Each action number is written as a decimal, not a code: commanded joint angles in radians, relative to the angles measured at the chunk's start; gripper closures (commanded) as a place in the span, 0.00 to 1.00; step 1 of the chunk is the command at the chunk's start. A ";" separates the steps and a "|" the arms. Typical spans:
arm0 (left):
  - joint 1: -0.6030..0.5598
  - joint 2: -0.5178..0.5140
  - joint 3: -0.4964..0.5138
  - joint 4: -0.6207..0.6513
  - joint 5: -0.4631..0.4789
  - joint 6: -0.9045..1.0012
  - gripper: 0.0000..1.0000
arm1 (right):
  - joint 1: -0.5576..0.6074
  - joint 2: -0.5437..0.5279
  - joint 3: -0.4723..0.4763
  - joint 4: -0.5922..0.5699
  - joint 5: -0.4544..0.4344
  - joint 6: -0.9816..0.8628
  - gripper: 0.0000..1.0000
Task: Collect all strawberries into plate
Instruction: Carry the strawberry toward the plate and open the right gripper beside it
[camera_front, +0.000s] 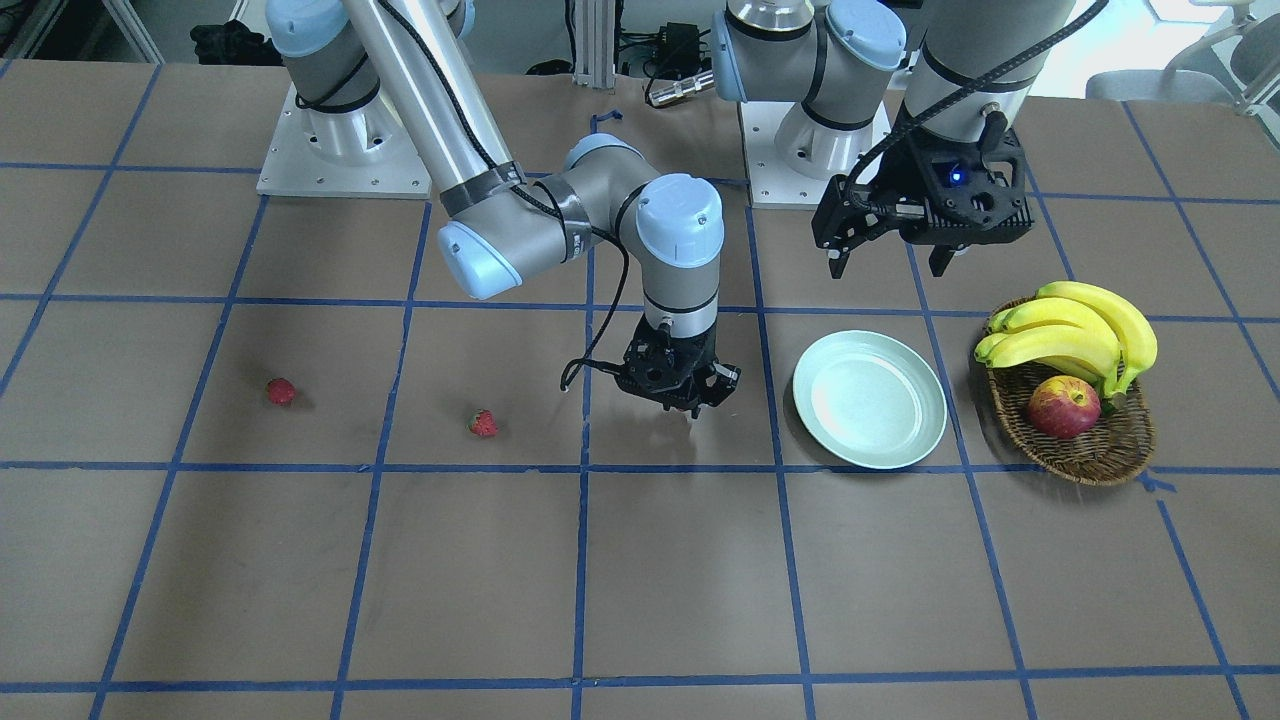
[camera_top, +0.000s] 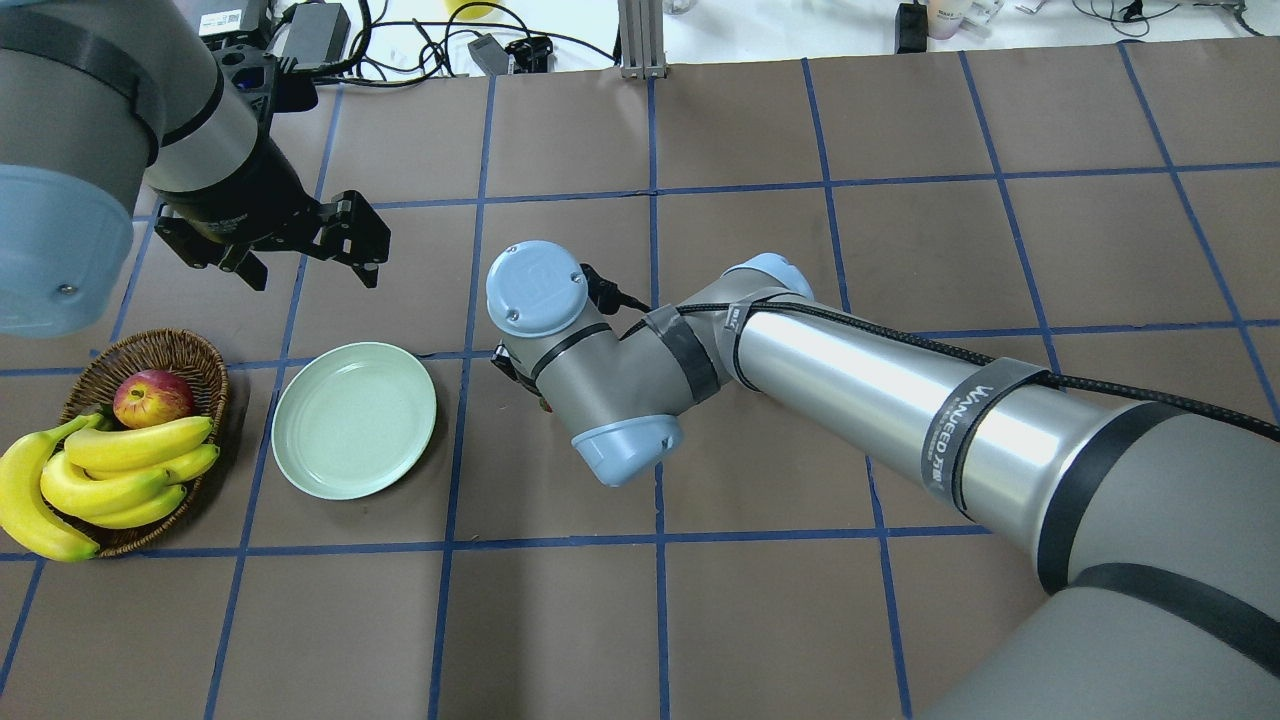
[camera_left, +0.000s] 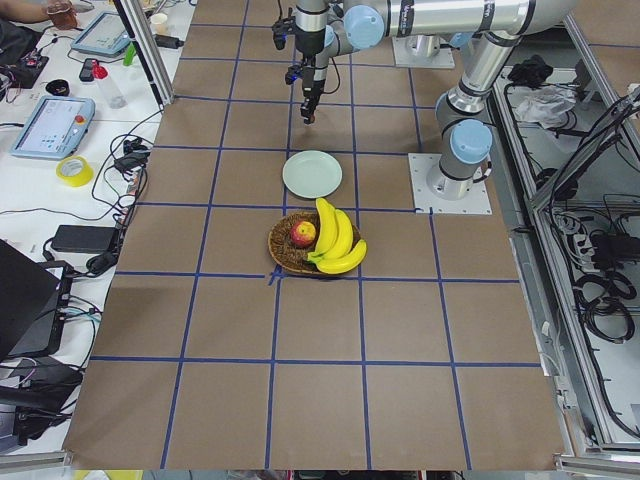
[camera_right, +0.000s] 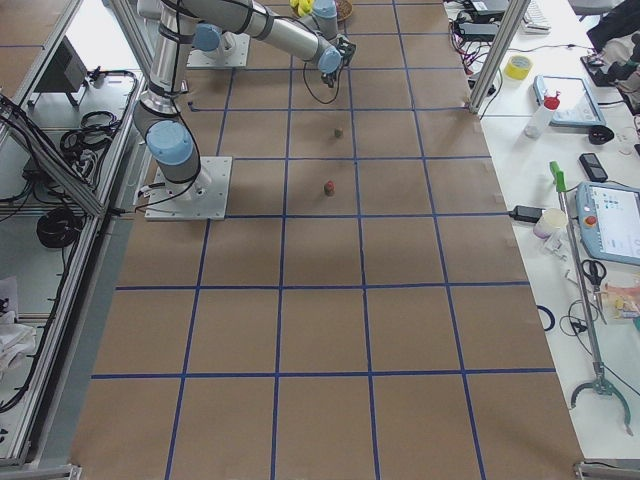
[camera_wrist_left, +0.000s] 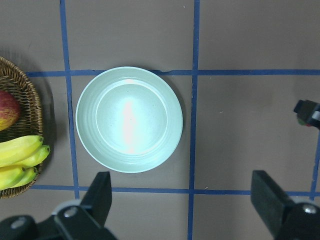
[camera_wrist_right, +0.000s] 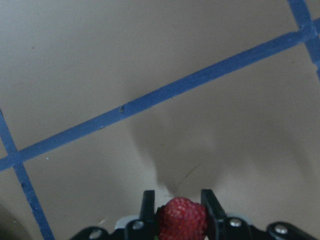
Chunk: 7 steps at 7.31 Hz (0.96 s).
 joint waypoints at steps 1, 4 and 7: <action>0.000 0.000 0.000 0.000 0.000 0.000 0.00 | 0.009 -0.013 0.011 0.005 0.002 0.012 0.00; 0.000 0.002 0.000 -0.002 0.000 0.000 0.00 | -0.043 -0.161 0.042 0.110 -0.016 -0.031 0.00; -0.001 0.002 0.000 0.000 0.000 0.000 0.00 | -0.345 -0.274 0.065 0.318 -0.077 -0.455 0.00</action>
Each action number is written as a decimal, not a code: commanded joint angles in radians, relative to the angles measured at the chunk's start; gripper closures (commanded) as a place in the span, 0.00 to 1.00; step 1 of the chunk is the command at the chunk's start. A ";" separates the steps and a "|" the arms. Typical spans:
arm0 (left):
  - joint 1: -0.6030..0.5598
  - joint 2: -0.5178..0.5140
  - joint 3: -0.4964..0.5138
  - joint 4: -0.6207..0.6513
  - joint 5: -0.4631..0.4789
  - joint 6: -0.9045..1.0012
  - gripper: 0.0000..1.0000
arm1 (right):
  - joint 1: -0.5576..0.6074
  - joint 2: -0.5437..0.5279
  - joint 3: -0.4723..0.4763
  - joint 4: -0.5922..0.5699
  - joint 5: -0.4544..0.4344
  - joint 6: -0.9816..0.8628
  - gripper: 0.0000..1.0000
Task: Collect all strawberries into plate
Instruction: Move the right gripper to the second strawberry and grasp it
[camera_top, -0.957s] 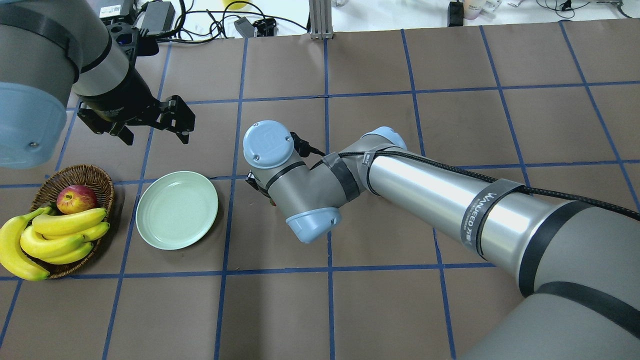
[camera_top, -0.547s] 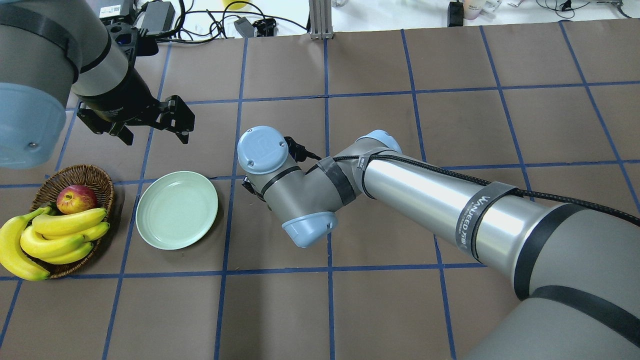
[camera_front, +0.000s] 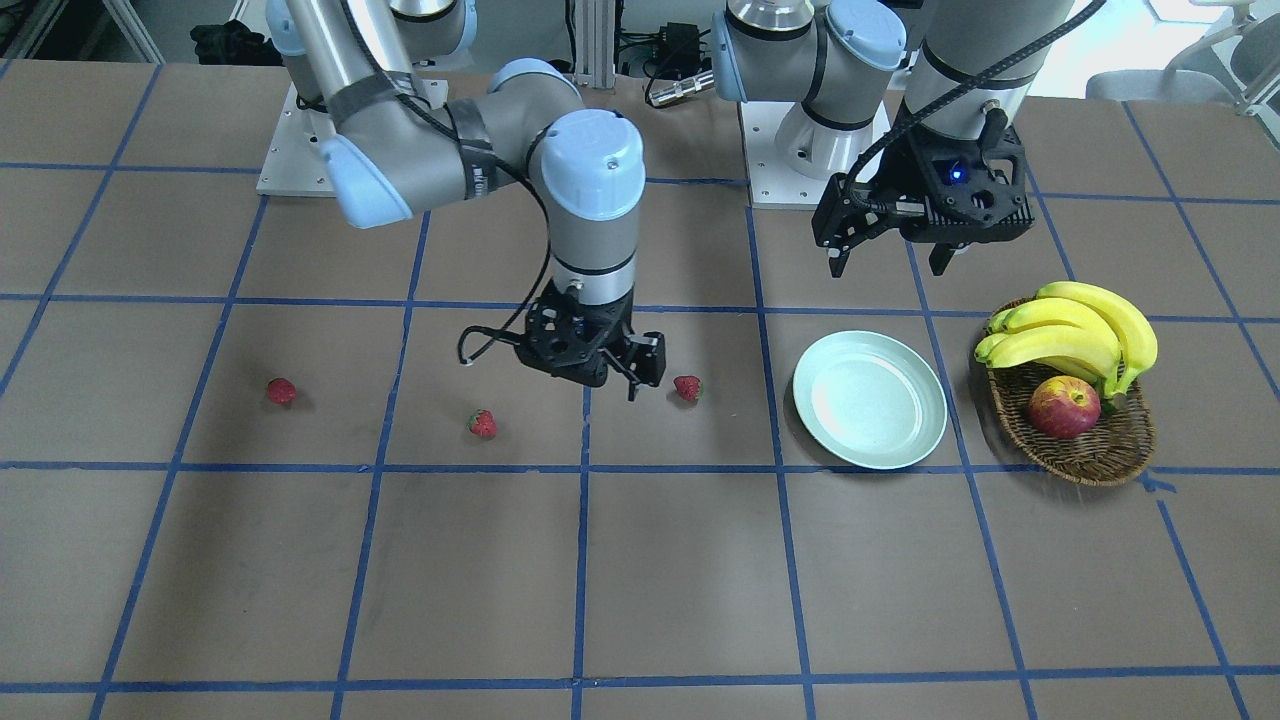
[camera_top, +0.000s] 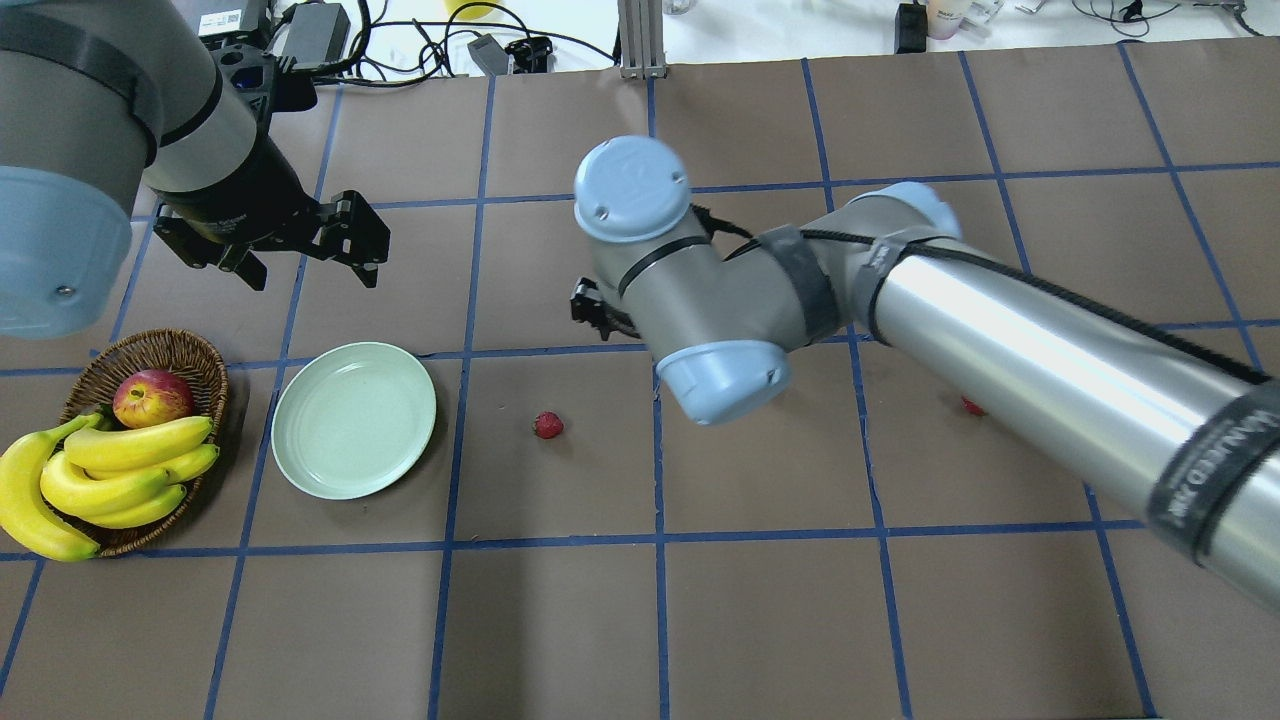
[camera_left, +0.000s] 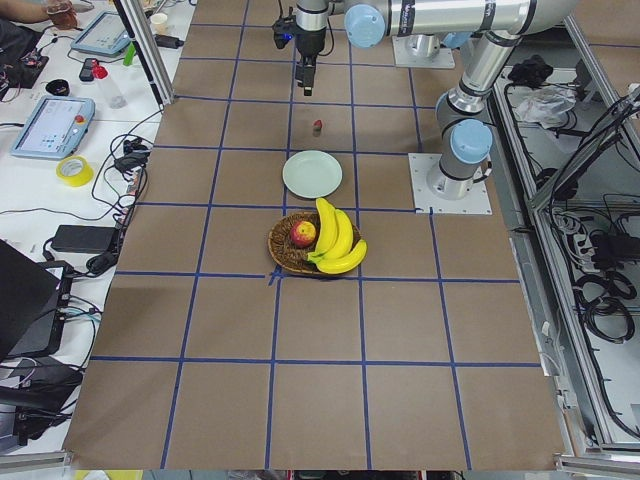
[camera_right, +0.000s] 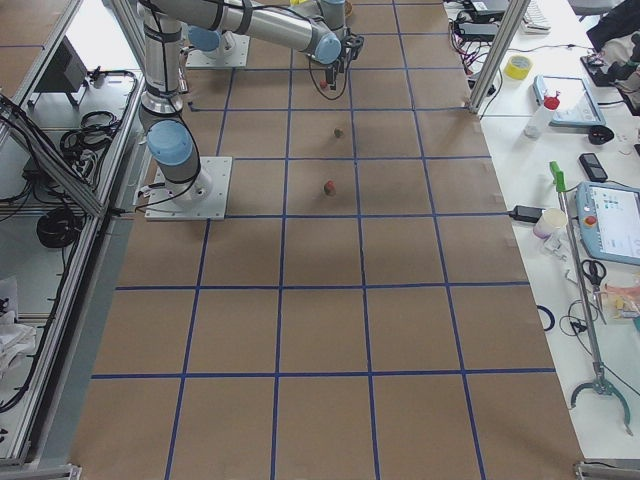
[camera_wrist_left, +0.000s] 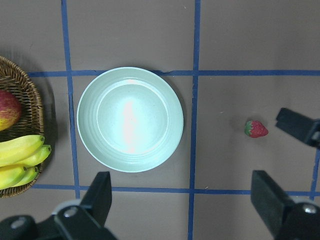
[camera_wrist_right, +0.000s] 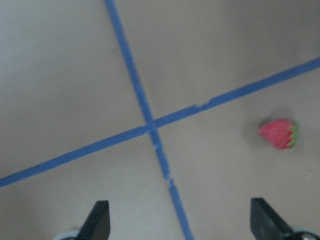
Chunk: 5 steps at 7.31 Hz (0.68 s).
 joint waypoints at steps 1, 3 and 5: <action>0.000 0.000 0.000 0.000 0.000 0.000 0.00 | -0.180 -0.028 0.055 0.032 -0.003 -0.296 0.00; 0.000 0.000 0.000 0.000 0.000 0.000 0.00 | -0.194 0.002 0.205 -0.218 0.008 -0.444 0.00; 0.000 0.000 0.000 0.000 0.000 0.000 0.00 | -0.194 0.012 0.253 -0.264 0.009 -0.592 0.00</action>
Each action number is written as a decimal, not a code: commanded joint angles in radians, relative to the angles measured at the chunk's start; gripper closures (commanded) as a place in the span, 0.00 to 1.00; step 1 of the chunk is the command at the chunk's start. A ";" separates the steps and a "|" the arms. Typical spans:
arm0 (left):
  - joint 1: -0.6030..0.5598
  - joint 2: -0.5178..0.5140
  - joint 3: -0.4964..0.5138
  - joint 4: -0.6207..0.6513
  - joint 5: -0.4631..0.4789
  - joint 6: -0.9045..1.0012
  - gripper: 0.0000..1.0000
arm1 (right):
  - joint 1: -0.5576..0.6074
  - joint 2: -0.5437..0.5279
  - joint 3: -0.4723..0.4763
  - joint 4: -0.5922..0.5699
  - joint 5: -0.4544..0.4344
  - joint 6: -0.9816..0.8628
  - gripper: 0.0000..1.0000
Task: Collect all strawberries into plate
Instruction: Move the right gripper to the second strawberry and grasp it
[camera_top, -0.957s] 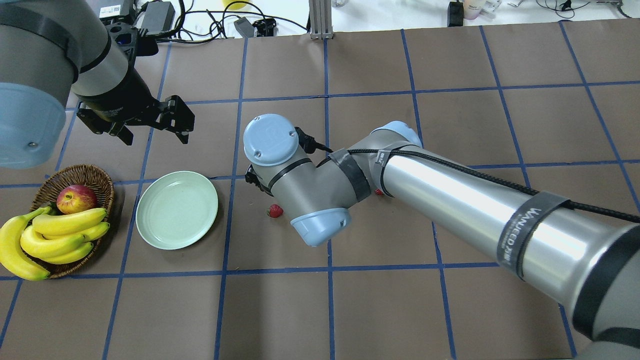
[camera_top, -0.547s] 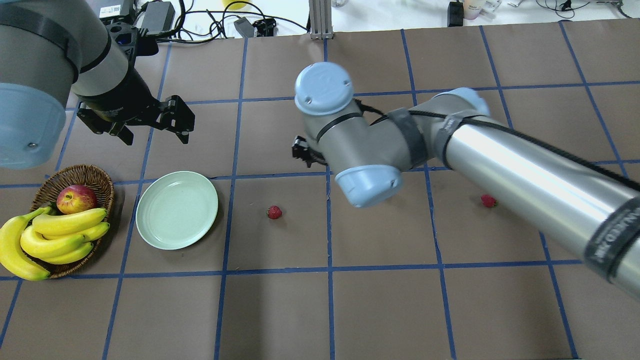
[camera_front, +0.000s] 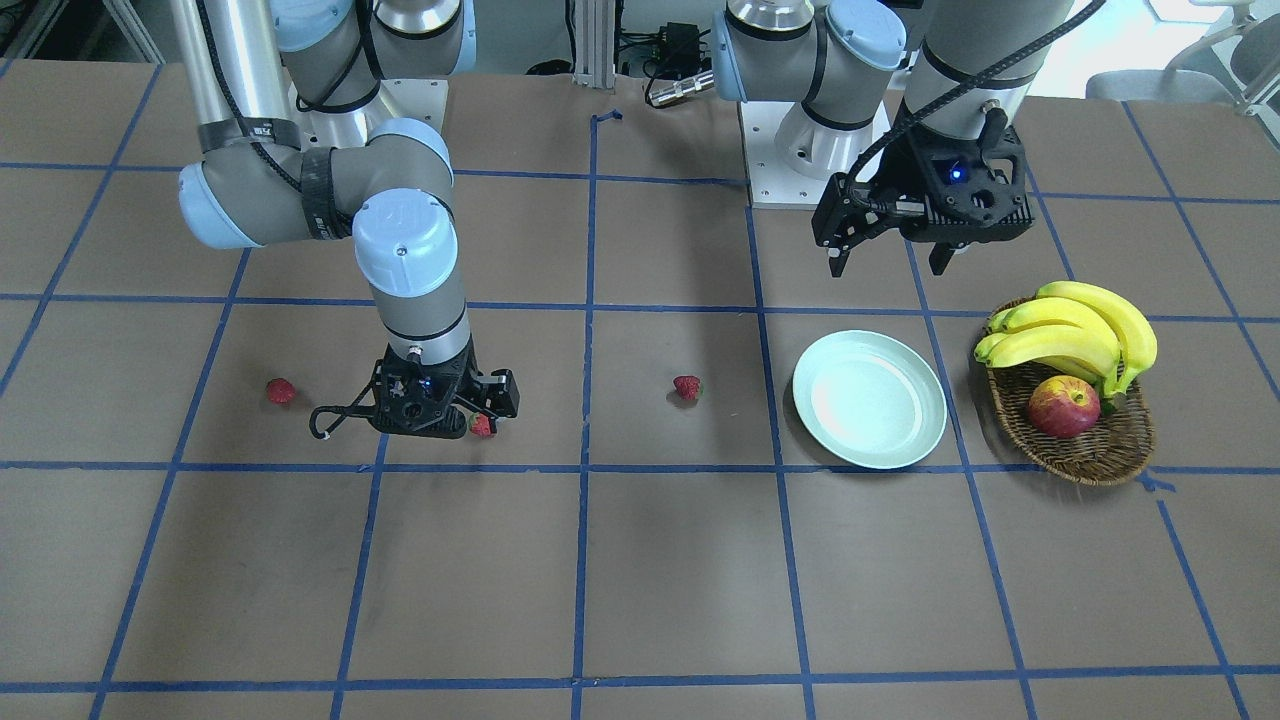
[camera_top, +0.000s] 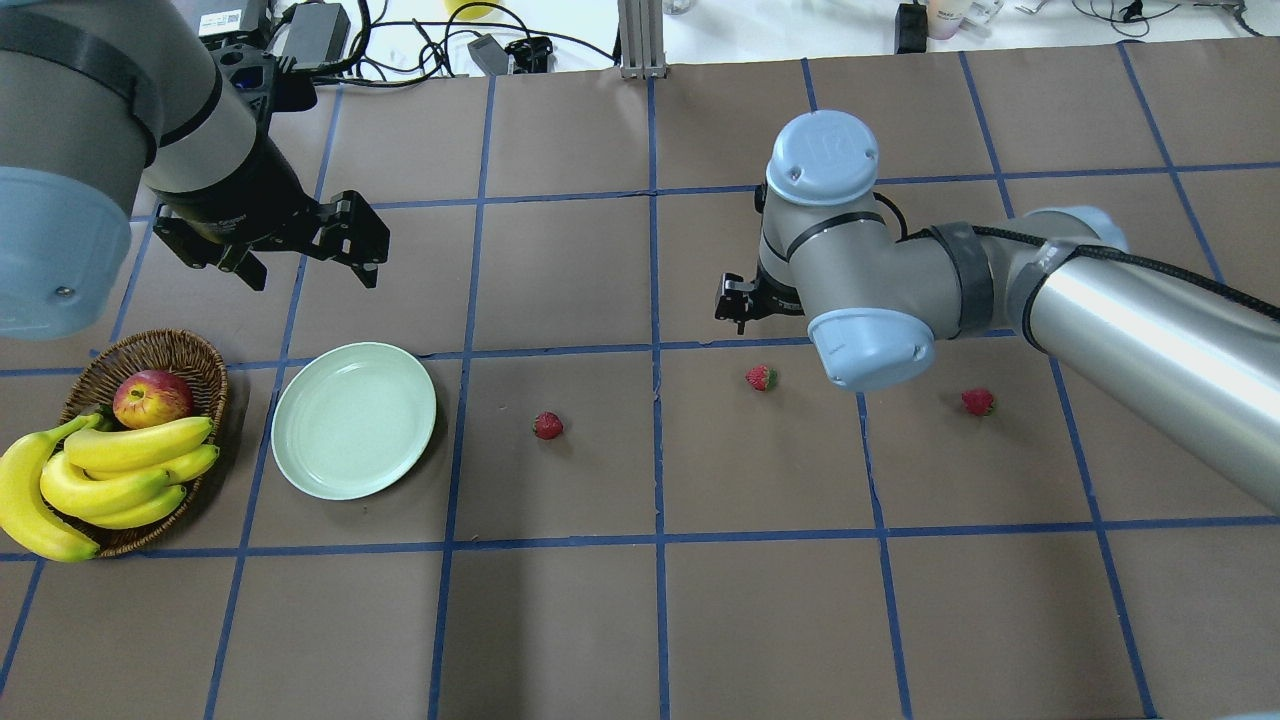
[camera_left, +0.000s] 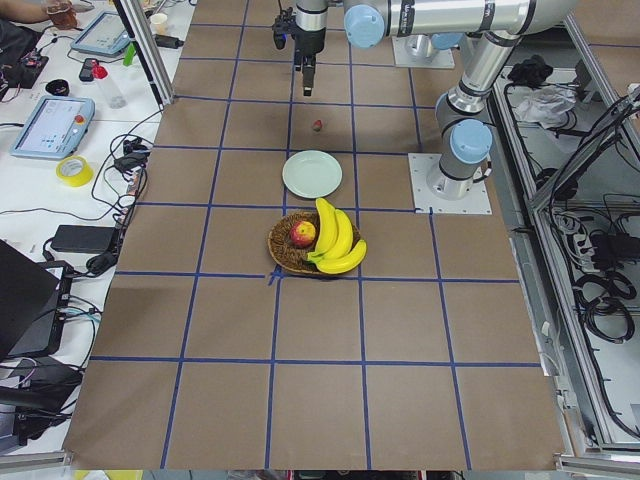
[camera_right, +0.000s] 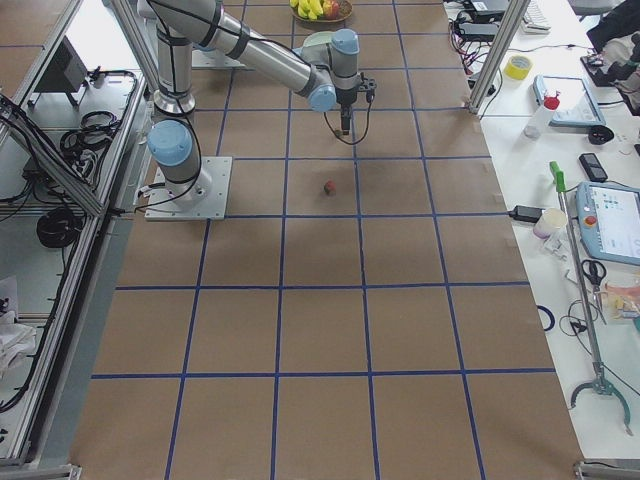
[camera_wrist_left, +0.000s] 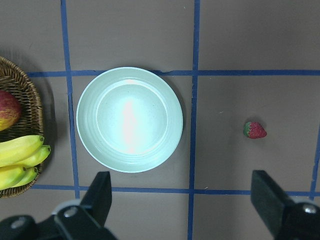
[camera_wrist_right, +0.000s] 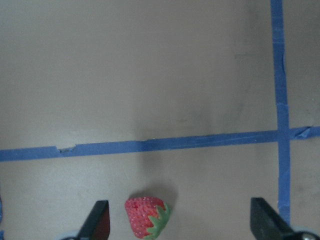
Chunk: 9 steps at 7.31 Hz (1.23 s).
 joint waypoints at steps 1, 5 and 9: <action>-0.001 0.000 0.000 0.000 0.000 0.000 0.00 | 0.000 0.013 0.044 -0.027 0.014 -0.240 0.00; -0.001 0.000 0.000 0.002 0.000 0.000 0.00 | 0.000 0.024 0.064 -0.044 0.111 -0.404 0.01; -0.001 0.000 0.000 0.000 0.000 0.000 0.00 | 0.000 0.053 0.065 -0.102 0.116 -0.441 0.46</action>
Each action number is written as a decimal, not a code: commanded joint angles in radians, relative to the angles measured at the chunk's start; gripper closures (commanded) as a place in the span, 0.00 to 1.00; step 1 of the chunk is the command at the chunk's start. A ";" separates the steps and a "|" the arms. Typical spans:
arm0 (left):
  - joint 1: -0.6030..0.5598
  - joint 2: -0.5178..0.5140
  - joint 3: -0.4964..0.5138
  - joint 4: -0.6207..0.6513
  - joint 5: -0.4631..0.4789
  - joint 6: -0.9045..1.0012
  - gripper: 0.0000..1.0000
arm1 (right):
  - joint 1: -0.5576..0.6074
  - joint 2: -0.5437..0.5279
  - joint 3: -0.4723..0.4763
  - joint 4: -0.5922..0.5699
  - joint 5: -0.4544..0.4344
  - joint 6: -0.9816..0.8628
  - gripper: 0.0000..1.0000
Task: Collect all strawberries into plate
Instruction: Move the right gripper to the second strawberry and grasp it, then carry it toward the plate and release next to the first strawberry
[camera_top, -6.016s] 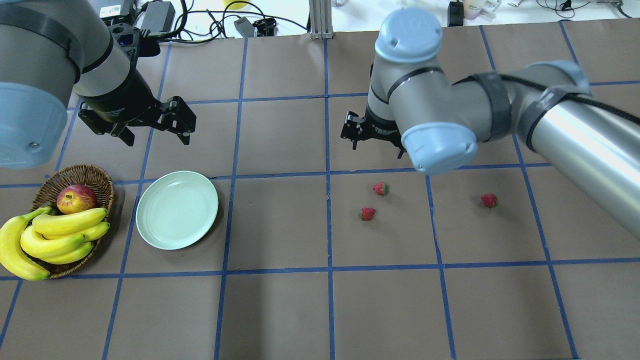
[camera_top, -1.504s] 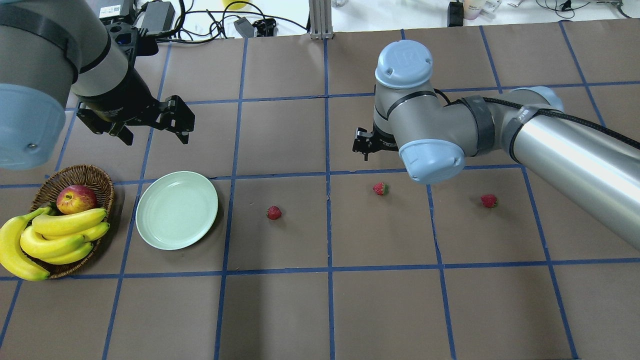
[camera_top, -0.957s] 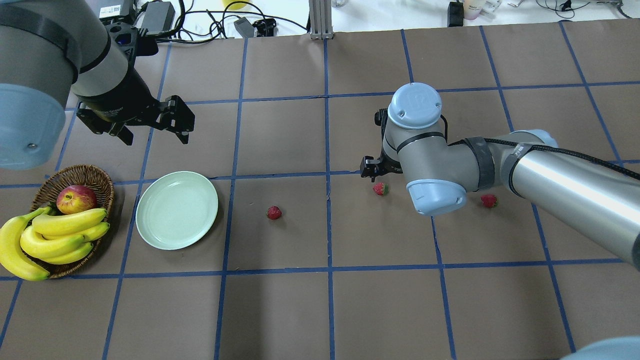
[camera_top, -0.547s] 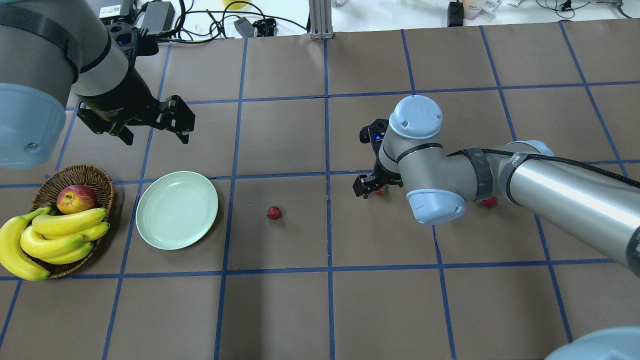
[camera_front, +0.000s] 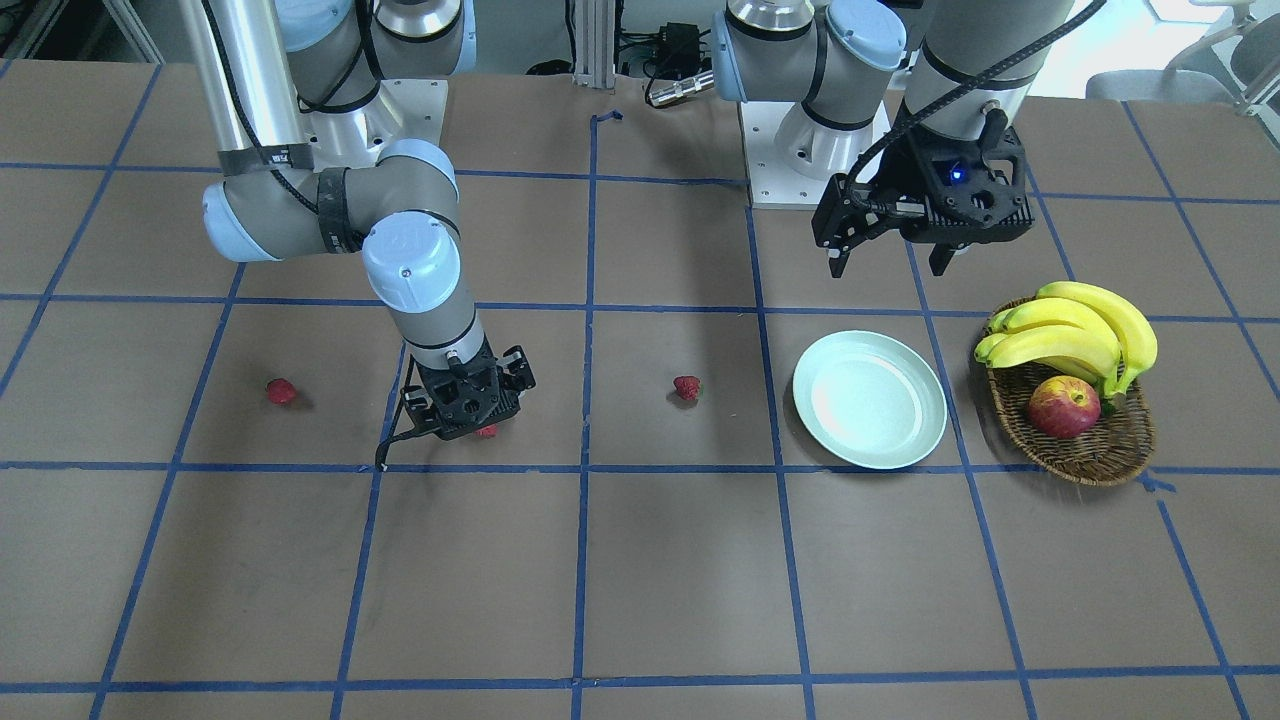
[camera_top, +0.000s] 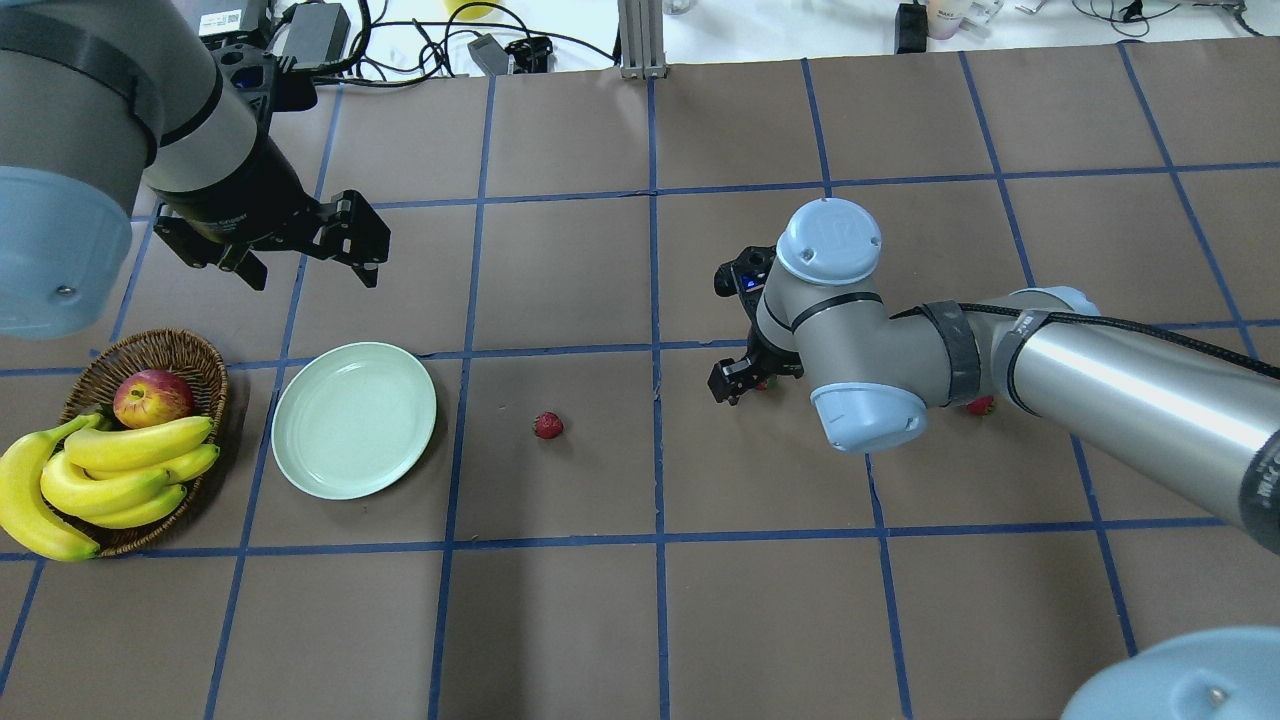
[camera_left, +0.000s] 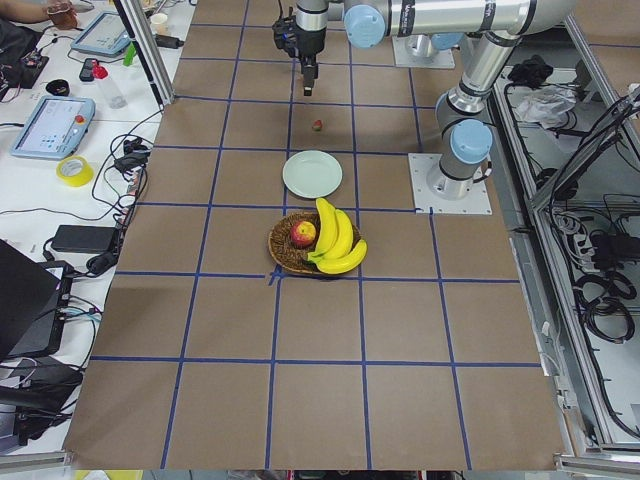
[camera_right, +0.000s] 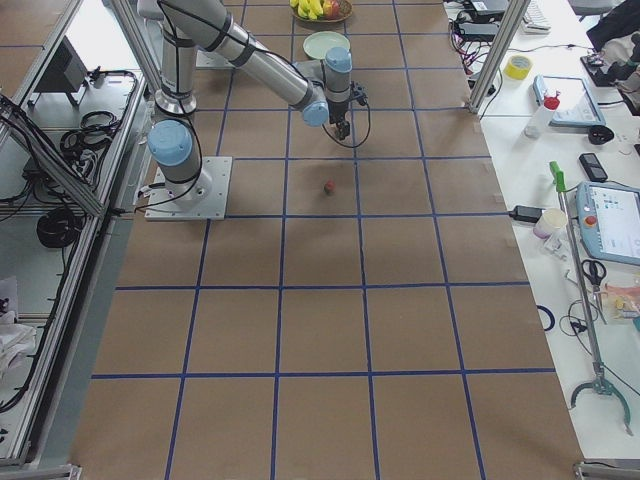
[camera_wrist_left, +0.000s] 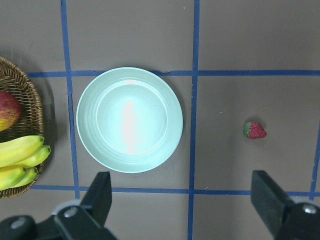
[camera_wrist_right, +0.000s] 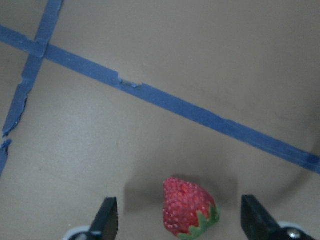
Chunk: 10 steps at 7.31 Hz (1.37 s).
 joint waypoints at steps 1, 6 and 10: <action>-0.001 0.000 0.000 -0.001 0.000 0.000 0.00 | 0.000 0.004 0.002 -0.011 -0.010 -0.001 0.61; -0.001 -0.003 0.000 -0.001 0.000 -0.006 0.00 | 0.055 -0.019 -0.036 -0.014 0.007 0.222 0.81; -0.001 -0.001 0.000 0.001 0.000 -0.002 0.00 | 0.335 0.012 -0.107 -0.013 -0.010 0.727 0.81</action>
